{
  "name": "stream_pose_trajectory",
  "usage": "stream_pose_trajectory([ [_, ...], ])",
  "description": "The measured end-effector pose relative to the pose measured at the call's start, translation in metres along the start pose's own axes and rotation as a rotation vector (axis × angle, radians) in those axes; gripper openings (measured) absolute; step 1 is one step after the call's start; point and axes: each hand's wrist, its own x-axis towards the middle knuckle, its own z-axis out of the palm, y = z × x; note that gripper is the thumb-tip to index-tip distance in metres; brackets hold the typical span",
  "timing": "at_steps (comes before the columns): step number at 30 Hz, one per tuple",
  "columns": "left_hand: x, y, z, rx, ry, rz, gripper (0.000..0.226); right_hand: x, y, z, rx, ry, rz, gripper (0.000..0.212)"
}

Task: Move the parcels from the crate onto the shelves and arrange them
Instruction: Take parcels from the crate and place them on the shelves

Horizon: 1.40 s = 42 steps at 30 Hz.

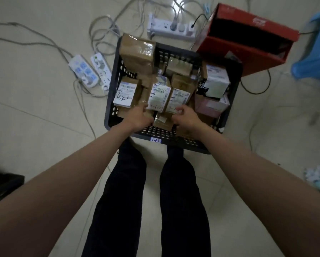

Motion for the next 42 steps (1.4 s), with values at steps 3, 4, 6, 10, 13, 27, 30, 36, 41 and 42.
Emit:
stream_pose_trajectory([
  [3, 0.056, -0.014, 0.013, -0.035, 0.048, 0.026, 0.059, 0.056, 0.005, 0.020, 0.045, 0.011, 0.016, 0.026],
  [4, 0.073, -0.018, 0.018, -0.053, 0.071, 0.041, 0.060, 0.073, 0.006, 0.026, 0.048, 0.015, 0.013, 0.027],
  [6, 0.102, -0.027, 0.026, -0.111, 0.097, 0.064, 0.061, 0.100, 0.007, 0.038, 0.053, 0.018, 0.015, 0.034],
  [10, 0.128, -0.035, 0.043, -0.204, 0.073, 0.107, 0.071, 0.124, 0.006, 0.055, 0.052, 0.019, -0.028, 0.030],
  [13, 0.122, -0.036, 0.047, -0.237, 0.077, 0.116, 0.077, 0.117, 0.007, 0.063, 0.079, 0.059, -0.089, 0.033],
  [27, -0.026, -0.011, -0.003, -0.091, 0.004, 0.213, 0.117, -0.051, 0.014, 0.034, 0.092, 0.020, -0.187, 0.099],
  [30, -0.067, 0.004, -0.012, -0.055, 0.062, 0.282, 0.115, -0.097, 0.012, 0.025, 0.125, 0.047, -0.260, 0.102],
  [36, -0.155, 0.037, -0.031, -0.014, 0.170, 0.398, 0.109, -0.196, -0.001, -0.012, 0.178, 0.098, -0.401, 0.089],
  [41, -0.230, 0.079, -0.055, -0.027, 0.199, 0.526, 0.102, -0.274, -0.015, -0.037, 0.161, 0.164, -0.531, 0.089],
  [42, -0.247, 0.088, -0.059, -0.023, 0.202, 0.554, 0.102, -0.289, -0.017, -0.042, 0.159, 0.181, -0.558, 0.089],
])
